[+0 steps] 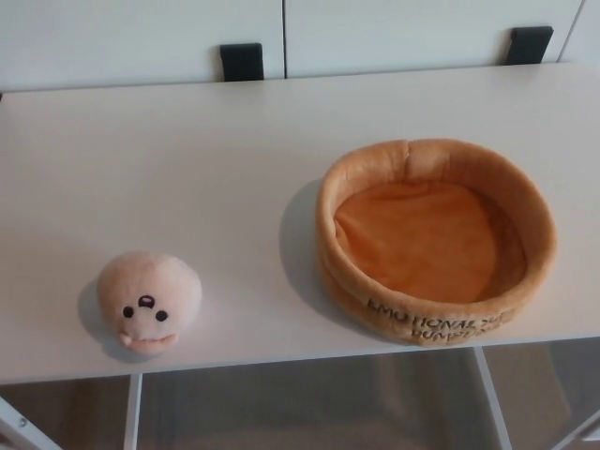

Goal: The robot walks towards a table in front, picks a dumpling toy with left hand and puts it in an orange round plate

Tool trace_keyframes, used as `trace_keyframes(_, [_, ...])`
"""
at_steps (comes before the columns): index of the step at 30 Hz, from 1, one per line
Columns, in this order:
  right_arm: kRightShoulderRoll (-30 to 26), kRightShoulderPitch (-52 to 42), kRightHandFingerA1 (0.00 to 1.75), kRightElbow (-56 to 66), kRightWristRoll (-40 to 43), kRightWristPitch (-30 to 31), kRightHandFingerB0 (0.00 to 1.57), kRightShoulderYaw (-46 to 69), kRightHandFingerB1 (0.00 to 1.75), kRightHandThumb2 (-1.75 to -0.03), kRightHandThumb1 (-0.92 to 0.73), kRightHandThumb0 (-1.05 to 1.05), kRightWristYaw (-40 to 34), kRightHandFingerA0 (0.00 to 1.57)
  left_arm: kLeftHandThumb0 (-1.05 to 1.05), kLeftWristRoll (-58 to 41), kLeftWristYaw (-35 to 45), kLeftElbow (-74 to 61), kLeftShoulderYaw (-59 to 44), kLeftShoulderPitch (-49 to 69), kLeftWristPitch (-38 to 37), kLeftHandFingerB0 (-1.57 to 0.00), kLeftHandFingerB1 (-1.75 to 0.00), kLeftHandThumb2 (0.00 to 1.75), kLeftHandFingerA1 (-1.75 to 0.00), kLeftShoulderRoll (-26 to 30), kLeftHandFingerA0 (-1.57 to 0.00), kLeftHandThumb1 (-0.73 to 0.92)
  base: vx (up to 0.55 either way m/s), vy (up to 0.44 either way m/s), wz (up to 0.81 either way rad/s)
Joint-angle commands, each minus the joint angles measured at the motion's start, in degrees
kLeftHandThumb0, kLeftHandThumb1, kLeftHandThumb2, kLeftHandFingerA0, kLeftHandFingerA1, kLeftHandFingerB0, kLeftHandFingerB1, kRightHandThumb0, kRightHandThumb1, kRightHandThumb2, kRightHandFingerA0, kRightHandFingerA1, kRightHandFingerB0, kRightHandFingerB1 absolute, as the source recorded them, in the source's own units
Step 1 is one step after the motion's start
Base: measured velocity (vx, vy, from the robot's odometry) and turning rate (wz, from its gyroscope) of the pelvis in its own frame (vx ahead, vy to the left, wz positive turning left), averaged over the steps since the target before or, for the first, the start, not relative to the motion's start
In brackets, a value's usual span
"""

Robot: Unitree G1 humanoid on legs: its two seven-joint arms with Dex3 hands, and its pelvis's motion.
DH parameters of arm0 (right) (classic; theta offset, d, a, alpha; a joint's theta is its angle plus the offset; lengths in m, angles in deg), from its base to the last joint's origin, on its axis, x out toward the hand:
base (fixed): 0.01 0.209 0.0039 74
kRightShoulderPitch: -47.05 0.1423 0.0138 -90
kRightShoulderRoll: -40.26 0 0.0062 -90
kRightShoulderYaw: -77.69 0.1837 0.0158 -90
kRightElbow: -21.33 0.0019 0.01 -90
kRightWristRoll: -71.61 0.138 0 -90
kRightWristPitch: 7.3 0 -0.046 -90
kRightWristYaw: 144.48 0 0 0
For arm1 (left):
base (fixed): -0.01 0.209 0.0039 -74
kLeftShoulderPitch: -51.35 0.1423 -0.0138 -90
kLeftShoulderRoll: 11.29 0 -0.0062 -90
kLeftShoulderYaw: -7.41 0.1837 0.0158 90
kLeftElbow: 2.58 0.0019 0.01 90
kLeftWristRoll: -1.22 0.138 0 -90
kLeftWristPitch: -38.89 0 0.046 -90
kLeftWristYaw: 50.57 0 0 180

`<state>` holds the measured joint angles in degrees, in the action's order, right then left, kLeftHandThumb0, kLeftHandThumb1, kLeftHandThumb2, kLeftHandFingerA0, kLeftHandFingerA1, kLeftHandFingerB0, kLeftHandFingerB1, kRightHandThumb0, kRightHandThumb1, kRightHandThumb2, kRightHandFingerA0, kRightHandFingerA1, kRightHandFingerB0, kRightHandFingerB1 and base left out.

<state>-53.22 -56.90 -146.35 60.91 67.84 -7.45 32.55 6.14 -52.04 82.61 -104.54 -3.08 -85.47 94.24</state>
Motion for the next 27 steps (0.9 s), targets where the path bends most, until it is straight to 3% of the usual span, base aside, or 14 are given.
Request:
trace_keyframes(1, [-0.9,0.5,0.56,0.1,0.6,1.0,0.37,0.6,0.45,-0.82,-0.57,-0.49,-0.3,0.66,-0.51,-11.0,14.1,-23.7,-1.1,-22.1,24.0,-0.11,-0.29,0.54,-0.31,21.6,-0.07,0.39,0.00,0.000,0.00])
trace_keyframes(8, [-0.7,0.5,0.58,0.1,0.5,0.6,0.35,0.4,0.45,-0.83,-0.57,-0.50,-0.2,0.68,-0.56,-2.1,19.2,-22.1,8.2,-32.6,32.8,-0.06,-0.26,0.53,-0.32,23.7,-0.07,0.38,0.00,0.000,0.01])
trace_keyframes(10, [-0.6,0.4,0.45,0.1,0.5,0.7,0.40,0.5,0.33,-0.61,-0.68,-0.43,-0.1,0.74,-0.55,-0.2,21.3,-21.6,11.3,-34.2,34.2,-0.05,-0.25,0.53,-0.33,23.9,-0.07,0.39,0.00,0.000,0.00])
trace_keyframes(11, [-0.7,0.5,0.58,0.0,0.5,0.8,0.33,0.5,0.45,-0.83,-0.57,-0.52,0.0,0.66,-0.48,0.6,22.9,-21.6,13.1,-34.9,35.1,0.00,-0.29,0.75,-0.36,24.3,0.00,0.30,0.00,0.000,0.00])
trace_keyframes(12, [-0.7,0.5,0.58,-0.1,0.5,0.9,0.33,0.5,0.45,-0.83,-0.57,-0.52,0.2,0.66,-0.48,1.2,24.1,-21.7,14.4,-35.3,35.8,0.00,-0.29,0.75,-0.36,24.6,0.00,0.30,0.00,0.000,0.00])
trace_keyframes(13, [-0.8,0.6,0.53,-0.1,0.5,1.1,0.39,0.5,0.33,-0.61,-0.68,-0.45,0.3,0.74,-0.48,2.2,25.5,-21.8,16.0,-35.8,36.5,-0.01,-0.29,0.75,-0.37,25.1,0.00,0.30,0.00,0.000,0.00])
trace_keyframes(14, [-0.8,0.6,0.53,-0.1,0.5,1.1,0.39,0.5,0.33,-0.61,-0.68,-0.45,0.3,0.74,-0.48,2.2,25.5,-21.8,16.0,-35.8,36.5,-0.01,-0.29,0.75,-0.37,25.1,0.00,0.30,0.00,0.000,0.00])
trace_keyframes(15, [-0.8,0.7,0.59,-0.1,0.6,1.3,0.32,0.6,0.45,-0.83,-0.57,-0.50,0.5,0.66,-0.49,4.0,26.9,-22.1,17.7,-35.8,36.9,0.00,-0.27,0.75,-0.35,25.6,0.00,0.30,0.00,0.000,0.00])
trace_keyframes(17, [-0.8,0.8,0.59,0.0,0.9,1.5,0.32,0.8,0.45,-0.83,-0.57,-0.50,0.6,0.66,-0.49,5.6,28.4,-22.7,19.3,-35.7,37.9,0.00,-0.27,0.75,-0.35,26.4,0.00,0.30,0.00,0.000,0.00])
trace_keyframes(18, [-0.8,0.8,0.54,0.2,1.3,1.6,0.38,1.0,0.33,-0.61,-0.68,-0.44,0.8,0.73,-0.48,5.5,29.9,-23.5,20.3,-35.1,39.5,0.00,-0.26,0.75,-0.32,27.2,0.00,0.30,0.00,0.000,0.00])
trace_keyframes(19, [-0.9,0.8,0.55,0.2,1.2,1.6,0.32,1.0,0.44,-0.84,-0.58,-0.53,0.9,0.61,-0.49,5.4,30.9,-23.6,21.0,-34.7,39.9,0.00,-0.23,0.75,-0.30,27.6,0.00,0.31,0.00,0.000,0.00])
trace_keyframes(22, [-1.0,0.9,0.55,0.0,1.1,1.9,0.32,0.9,0.44,-0.84,-0.58,-0.54,1.0,0.62,-0.49,5.3,32.2,-23.6,22.2,-34.2,40.0,0.00,-0.22,0.75,-0.32,28.6,0.00,0.30,0.00,0.000,0.00])
trace_keyframes(23, [-1.1,0.8,0.43,0.0,0.9,1.9,0.35,0.8,0.32,-0.61,-0.69,-0.47,1.2,0.67,-0.54,5.6,32.8,-23.6,22.8,-33.9,40.3,0.00,-0.19,0.76,-0.28,29.2,0.00,0.33,0.00,0.000,0.00])
trace_keyframes(27, [-1.2,0.6,0.45,0.1,0.8,2.0,0.33,0.6,0.32,-0.62,-0.65,-0.49,1.3,0.68,-0.57,6.6,34.8,-23.4,25.0,-34.4,42.1,0.00,-0.16,0.77,-0.24,30.6,0.00,0.34,0.00,0.000,0.00])
